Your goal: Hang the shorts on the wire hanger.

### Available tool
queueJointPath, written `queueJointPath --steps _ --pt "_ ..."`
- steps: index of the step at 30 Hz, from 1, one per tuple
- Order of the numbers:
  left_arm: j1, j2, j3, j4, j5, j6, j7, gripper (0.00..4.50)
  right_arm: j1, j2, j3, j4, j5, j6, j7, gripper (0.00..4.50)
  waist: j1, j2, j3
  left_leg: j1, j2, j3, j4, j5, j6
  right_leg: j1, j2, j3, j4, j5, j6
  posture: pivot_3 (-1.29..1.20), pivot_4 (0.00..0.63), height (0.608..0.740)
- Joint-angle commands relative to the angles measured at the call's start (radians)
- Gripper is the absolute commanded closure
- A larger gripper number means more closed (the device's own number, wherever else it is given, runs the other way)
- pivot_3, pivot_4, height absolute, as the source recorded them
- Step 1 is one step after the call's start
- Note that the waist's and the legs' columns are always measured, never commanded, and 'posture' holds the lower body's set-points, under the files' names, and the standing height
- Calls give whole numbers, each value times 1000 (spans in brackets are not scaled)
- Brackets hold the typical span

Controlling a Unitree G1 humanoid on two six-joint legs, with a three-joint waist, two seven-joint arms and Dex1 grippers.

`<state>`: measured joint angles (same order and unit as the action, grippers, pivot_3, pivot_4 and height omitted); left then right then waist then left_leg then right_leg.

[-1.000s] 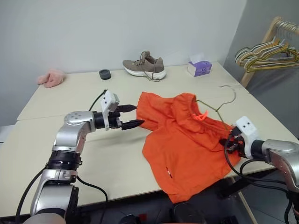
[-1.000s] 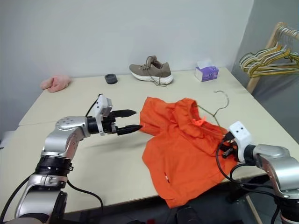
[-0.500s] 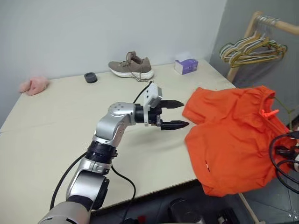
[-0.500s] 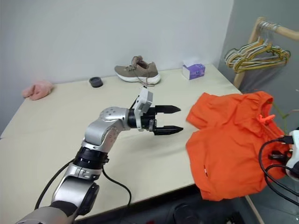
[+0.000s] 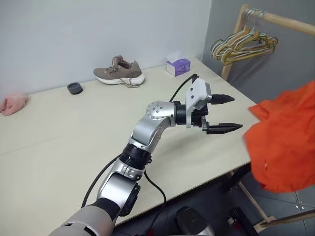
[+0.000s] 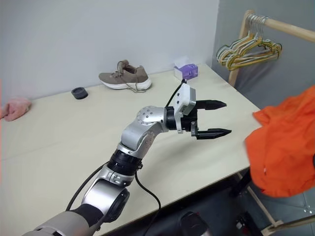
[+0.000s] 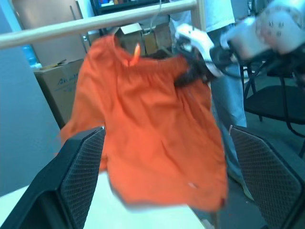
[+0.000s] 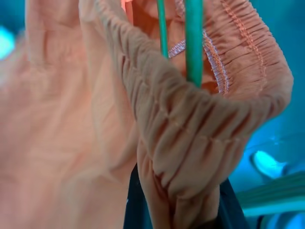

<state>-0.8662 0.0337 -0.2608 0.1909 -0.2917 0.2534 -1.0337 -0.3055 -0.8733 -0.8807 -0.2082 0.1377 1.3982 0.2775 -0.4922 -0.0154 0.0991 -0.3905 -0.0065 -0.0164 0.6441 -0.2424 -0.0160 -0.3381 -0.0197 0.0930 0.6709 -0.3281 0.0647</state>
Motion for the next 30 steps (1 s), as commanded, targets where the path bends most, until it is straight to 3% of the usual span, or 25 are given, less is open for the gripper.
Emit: queueJointPath --steps 1,11,16,21,30 --pt "-35 -14 -5 -13 9 -32 16 120 -98 -74 10 118 -7 -69 -26 4500 -5 1 4 0 0 1 0 0 0 0 0 1 -1 0 1 -505 110 740" --pt "-48 -34 -15 -32 22 -53 35 120 -362 -270 246 714 -2 -290 23 4500 -3 6 16 0 0 11 0 -5 9 2 -3 8 -10 3 8 -472 122 740" --pt "-47 -33 -15 -42 25 -54 41 120 -464 -302 331 924 2 -330 39 4500 -3 6 27 5 0 16 -1 -6 10 5 -3 11 -11 3 9 -454 122 740" --pt "-42 -31 -14 -56 11 -38 40 120 -491 -312 364 995 15 -335 53 4500 1 4 29 7 0 17 -1 -6 10 5 -3 13 -12 3 10 -441 119 740" --pt "-20 -32 -4 -147 -154 109 -79 120 -478 -313 376 980 29 -325 76 4500 4 1 30 7 0 18 -1 -7 10 6 -3 14 -13 4 12 -446 119 740"
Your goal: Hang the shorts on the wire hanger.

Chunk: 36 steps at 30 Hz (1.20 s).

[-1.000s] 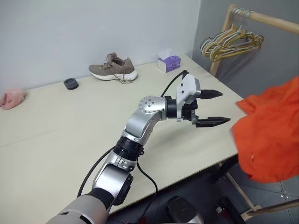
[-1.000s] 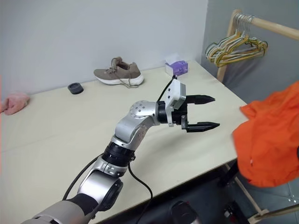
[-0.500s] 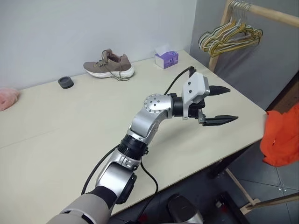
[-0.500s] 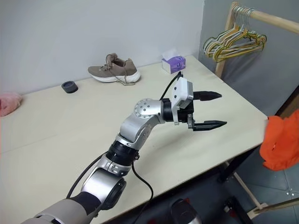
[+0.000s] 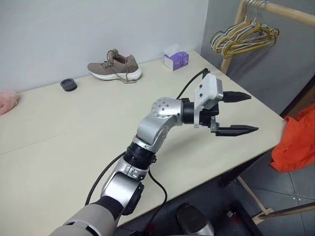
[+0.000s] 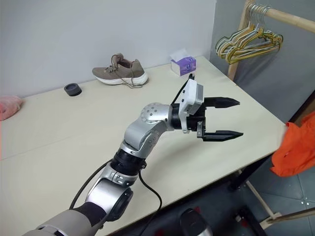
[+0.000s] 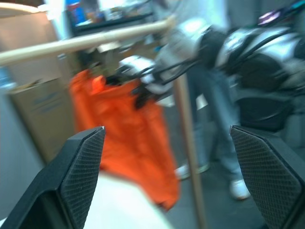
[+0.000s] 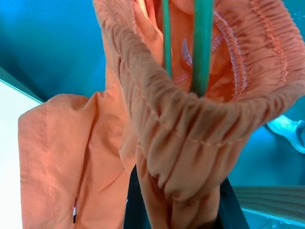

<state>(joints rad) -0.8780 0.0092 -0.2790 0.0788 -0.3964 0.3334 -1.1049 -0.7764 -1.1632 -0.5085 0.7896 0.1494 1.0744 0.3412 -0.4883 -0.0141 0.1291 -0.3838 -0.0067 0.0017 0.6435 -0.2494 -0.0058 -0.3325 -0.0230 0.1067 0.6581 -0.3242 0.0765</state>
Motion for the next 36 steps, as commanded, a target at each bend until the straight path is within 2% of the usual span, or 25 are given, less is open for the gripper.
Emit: queueJointPath --steps 1,5,14,17,18,24,30,36 --pt "-11 -11 23 -30 -62 40 -4 120 -4 -23 7 -23 18 0 19 4500 0 0 0 0 0 0 0 0 0 0 0 0 0 0 0 -446 119 740" --pt "-20 -25 55 -13 -106 68 18 120 4 -23 12 -32 22 1 28 4500 0 0 0 0 0 1 1 0 0 0 0 1 0 1 1 -446 119 740" --pt "-27 -59 78 2 -109 55 78 120 18 -18 15 -38 27 -12 37 4500 1 0 0 0 0 2 1 0 0 0 0 2 -1 1 2 -444 115 740" --pt "-27 -67 76 1 -108 51 87 120 8 -15 -38 -48 55 12 17 4500 0 0 0 0 0 3 1 0 1 0 0 3 -1 1 2 -445 113 740" --pt "-25 -68 72 -1 -106 48 87 0 7 -17 -62 -58 66 20 6 3962 1 0 0 1 0 3 1 0 1 0 0 4 -1 1 2 -445 113 740" --pt "-19 -68 60 -7 -99 35 91 0 51 -2 -177 -181 100 91 -48 2052 5 0 0 1 0 4 0 -1 1 0 0 6 -1 1 2 -442 113 740" --pt "-17 -68 53 -5 -95 24 87 0 104 66 -302 -431 77 105 -166 72 10 0 0 1 0 7 0 -1 1 -1 0 9 -1 1 3 -447 114 740" --pt "-17 -65 50 0 -91 16 83 0 140 124 -337 -605 45 31 -252 24 18 0 0 1 0 8 0 -1 2 -2 0 10 -1 1 3 -447 113 740"
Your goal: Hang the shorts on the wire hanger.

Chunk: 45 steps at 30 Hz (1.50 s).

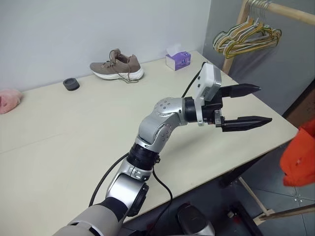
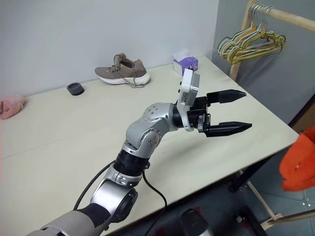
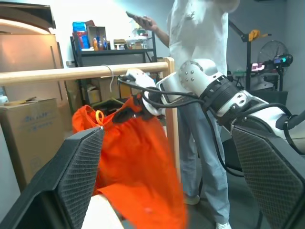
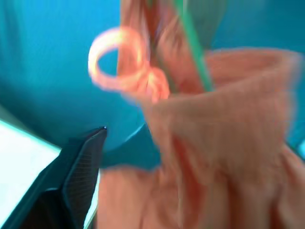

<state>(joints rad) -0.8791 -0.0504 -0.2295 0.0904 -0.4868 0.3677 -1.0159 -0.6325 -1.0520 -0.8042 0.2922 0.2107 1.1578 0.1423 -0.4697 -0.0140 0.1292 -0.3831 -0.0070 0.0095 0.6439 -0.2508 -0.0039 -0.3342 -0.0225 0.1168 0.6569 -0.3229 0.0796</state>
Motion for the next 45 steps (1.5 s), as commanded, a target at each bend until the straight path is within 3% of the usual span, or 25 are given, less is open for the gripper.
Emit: queueJointPath --steps 1,6,12,19,24,30,35,39,45 --pt "-16 -5 0 -11 -1 -19 -7 0 -1 24 -47 -128 -20 -66 -67 24 -1 0 0 0 0 0 0 0 0 0 0 0 0 0 0 -447 113 740" --pt "-15 0 -2 -10 2 -22 -11 0 11 54 -46 -197 -35 -130 -105 24 1 0 0 0 0 0 0 0 0 0 0 1 0 0 0 -447 113 740" --pt "-10 10 -2 -10 8 -23 -13 0 93 65 26 -300 -110 -393 -127 24 -1 0 0 0 0 1 0 0 0 0 0 1 0 0 1 -445 106 740" --pt "2 33 22 -10 35 -33 28 0 167 124 144 -431 -88 -628 -27 24 -2 -1 0 1 0 1 0 0 1 0 0 2 0 1 2 -437 106 740" --pt "36 91 55 -27 106 -61 144 0 234 218 311 -605 30 -658 164 24 -2 -1 0 2 0 0 0 0 0 0 1 3 1 2 4 -428 105 740" --pt "144 231 178 -7 332 -131 500 0 299 371 583 -709 104 -723 327 24 6 -1 0 2 2 -3 1 0 0 -1 2 1 3 3 6 -340 89 740" --pt "294 332 300 -38 432 -83 711 0 294 478 729 -641 35 -827 345 24 53 -4 -1 -3 1 -7 3 0 0 -6 0 -3 4 9 6 -292 78 740" --pt "460 380 363 -123 552 -9 886 0 294 610 808 -479 40 -871 353 24 108 -8 -5 -17 1 -14 4 0 -1 -19 -2 -13 9 9 5 -221 67 740" --pt "571 375 404 -175 524 23 910 0 256 739 841 -268 -2 -927 318 24 238 -8 -4 -20 0 -23 4 2 -4 -21 -8 -22 10 9 5 -132 76 740"
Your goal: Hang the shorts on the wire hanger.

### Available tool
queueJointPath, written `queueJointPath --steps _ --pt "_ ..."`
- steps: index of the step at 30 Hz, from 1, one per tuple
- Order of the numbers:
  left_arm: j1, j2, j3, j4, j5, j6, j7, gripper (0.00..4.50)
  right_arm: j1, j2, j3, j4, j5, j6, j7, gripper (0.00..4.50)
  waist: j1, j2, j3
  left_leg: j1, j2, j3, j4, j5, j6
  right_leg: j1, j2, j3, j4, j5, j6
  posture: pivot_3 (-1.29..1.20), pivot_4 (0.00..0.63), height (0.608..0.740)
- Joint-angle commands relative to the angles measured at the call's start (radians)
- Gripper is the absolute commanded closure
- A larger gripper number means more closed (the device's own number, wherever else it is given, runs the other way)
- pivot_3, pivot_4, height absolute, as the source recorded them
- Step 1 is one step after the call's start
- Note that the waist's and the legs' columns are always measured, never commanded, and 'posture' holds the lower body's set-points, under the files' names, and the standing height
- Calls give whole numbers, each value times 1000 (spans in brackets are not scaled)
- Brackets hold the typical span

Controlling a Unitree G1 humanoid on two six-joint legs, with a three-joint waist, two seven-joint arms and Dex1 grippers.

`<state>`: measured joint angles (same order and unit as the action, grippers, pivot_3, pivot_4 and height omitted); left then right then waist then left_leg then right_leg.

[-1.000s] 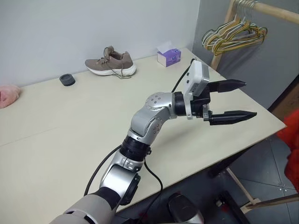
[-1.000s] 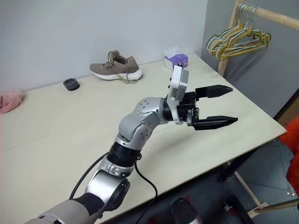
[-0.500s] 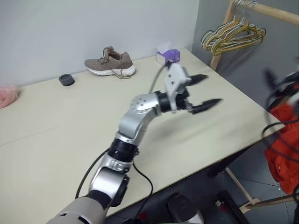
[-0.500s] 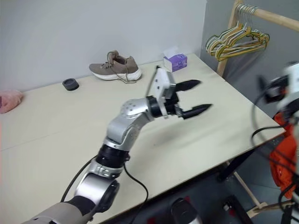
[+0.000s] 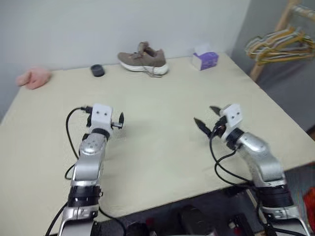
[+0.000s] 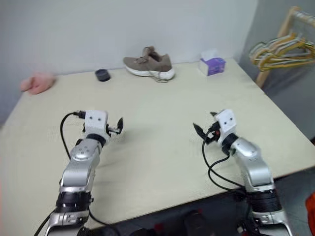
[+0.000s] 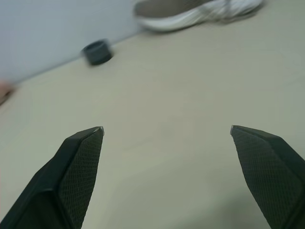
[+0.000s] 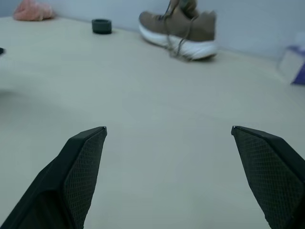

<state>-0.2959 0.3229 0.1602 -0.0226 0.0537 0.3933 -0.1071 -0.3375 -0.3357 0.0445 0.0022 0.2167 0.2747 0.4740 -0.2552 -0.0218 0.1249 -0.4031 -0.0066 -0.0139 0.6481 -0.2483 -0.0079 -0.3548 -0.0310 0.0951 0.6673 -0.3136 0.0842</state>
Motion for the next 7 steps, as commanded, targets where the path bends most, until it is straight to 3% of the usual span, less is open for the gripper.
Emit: queueJointPath --steps 1,7 --pt "-10 2 15 -60 -24 -16 -7 0 -46 35 -9 41 -11 -50 -18 24 43 0 0 0 0 -1 1 0 -1 0 0 -1 0 0 0 -132 76 740" --pt "-26 26 4 -35 -55 -45 -71 0 -67 58 -1 110 -18 -78 8 24 110 0 0 1 -1 -1 1 1 -1 1 0 -2 1 1 -2 -85 102 740"
